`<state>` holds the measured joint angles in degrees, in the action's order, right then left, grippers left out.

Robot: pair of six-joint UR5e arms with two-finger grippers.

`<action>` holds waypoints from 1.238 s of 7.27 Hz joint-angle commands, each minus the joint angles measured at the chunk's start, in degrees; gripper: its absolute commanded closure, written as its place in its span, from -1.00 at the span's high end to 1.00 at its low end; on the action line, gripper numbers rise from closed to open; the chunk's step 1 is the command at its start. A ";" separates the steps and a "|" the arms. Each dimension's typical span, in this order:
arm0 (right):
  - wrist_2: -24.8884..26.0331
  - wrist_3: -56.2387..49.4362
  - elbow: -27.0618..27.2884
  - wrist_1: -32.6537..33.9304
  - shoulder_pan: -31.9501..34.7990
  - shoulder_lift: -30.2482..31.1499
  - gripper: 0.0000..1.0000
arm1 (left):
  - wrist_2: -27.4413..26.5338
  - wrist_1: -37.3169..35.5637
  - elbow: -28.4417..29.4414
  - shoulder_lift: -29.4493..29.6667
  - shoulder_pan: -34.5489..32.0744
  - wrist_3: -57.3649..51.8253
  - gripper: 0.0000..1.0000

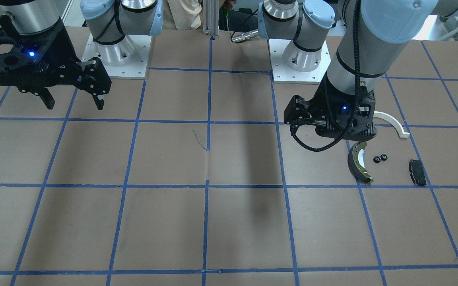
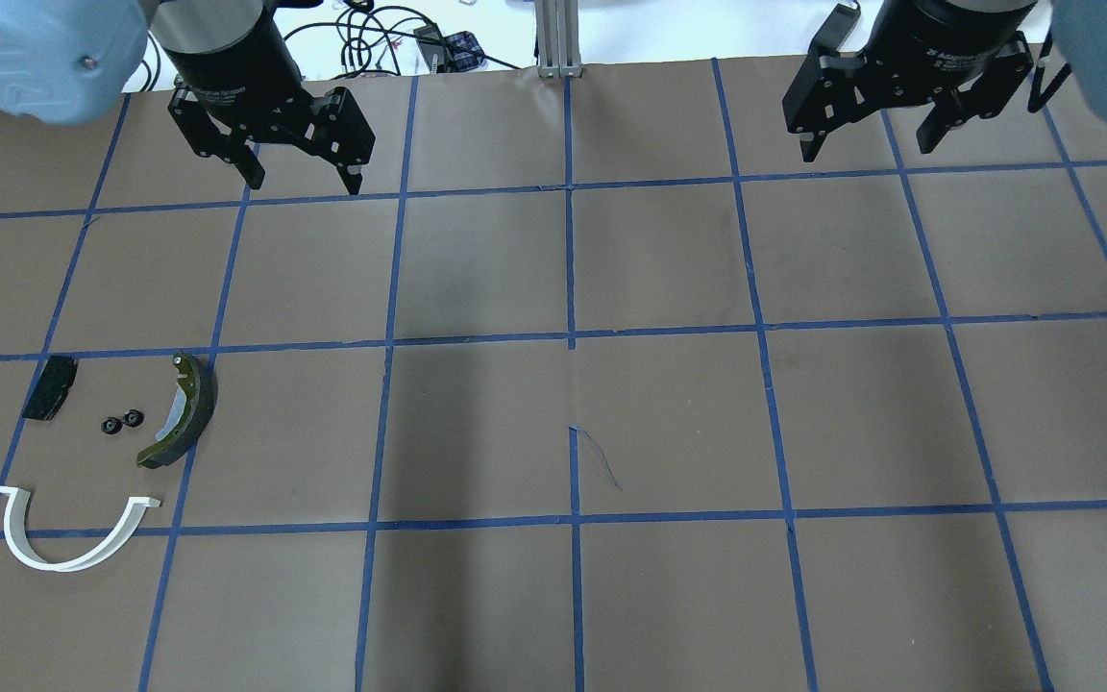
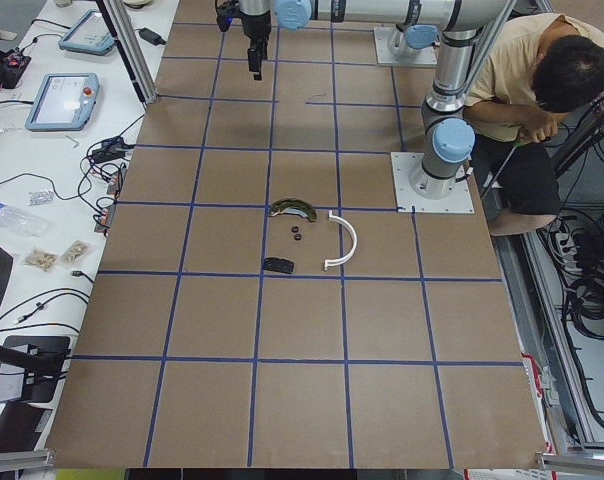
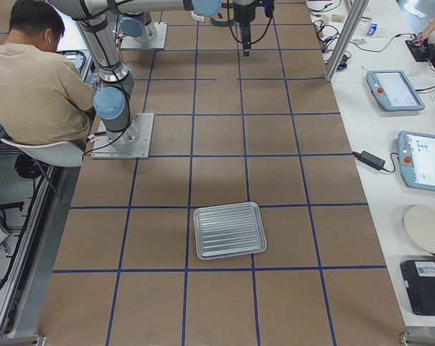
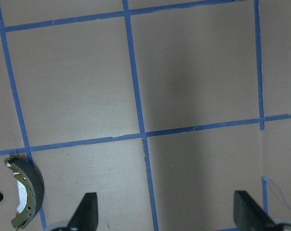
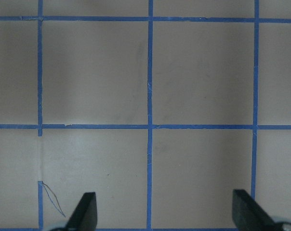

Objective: Place bearing gear from tray to pile

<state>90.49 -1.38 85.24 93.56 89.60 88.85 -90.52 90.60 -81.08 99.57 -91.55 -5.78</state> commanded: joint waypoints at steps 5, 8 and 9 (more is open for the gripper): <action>-0.14 -0.21 0.80 2.42 -0.04 0.01 1.00 | -0.53 0.37 -7.07 -5.96 2.16 -0.63 1.00; -0.14 -0.21 0.81 2.33 -0.04 0.01 1.00 | -0.45 0.37 -7.07 -6.32 2.60 -0.63 1.00; -0.23 -0.21 0.89 2.33 -0.04 0.01 1.00 | -0.53 0.46 -7.07 -6.32 2.60 -0.63 1.00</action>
